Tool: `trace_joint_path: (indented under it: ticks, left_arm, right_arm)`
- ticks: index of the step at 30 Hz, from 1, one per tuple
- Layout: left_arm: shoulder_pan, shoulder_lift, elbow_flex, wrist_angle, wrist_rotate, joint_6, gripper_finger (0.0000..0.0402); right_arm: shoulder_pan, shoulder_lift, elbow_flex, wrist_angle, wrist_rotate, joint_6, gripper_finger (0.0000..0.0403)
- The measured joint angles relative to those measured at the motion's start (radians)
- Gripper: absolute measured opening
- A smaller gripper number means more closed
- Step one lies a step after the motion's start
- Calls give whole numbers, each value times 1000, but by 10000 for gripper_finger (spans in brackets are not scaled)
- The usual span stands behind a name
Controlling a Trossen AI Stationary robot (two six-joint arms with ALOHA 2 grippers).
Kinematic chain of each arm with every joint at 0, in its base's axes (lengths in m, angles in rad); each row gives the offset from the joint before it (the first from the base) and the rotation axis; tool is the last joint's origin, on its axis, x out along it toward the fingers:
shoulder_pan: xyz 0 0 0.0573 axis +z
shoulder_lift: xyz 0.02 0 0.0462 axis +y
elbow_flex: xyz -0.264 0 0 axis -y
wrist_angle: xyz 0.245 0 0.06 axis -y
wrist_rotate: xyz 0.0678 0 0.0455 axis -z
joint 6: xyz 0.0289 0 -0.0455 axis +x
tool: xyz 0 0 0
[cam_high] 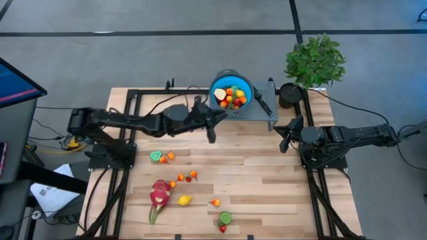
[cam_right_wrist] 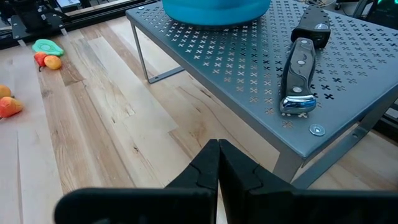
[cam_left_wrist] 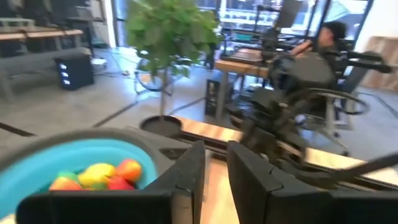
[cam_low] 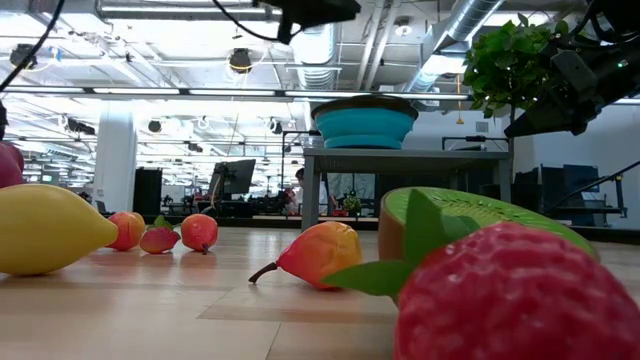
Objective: Pick & Place Fruit
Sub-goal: Put the yellow pear into the strainer bowl
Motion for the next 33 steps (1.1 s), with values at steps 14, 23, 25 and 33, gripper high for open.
trace_joint_path:
  ticks: [14,23,25,33]
  left_arm:
    - [-114,-252,-279,-1,-3,-29,44]
    - [-104,-301,-363,28,-4,-48,28]
    - [-104,-301,-363,32,-2,-23,24]
    - [-104,-301,-363,32,-2,4,15]
  right_arm:
    - [0,0,0,0,0,0,0]
    - [0,0,0,0,1,0,0]
    - [0,0,0,0,1,0,0]
    - [0,0,0,0,1,26,0]
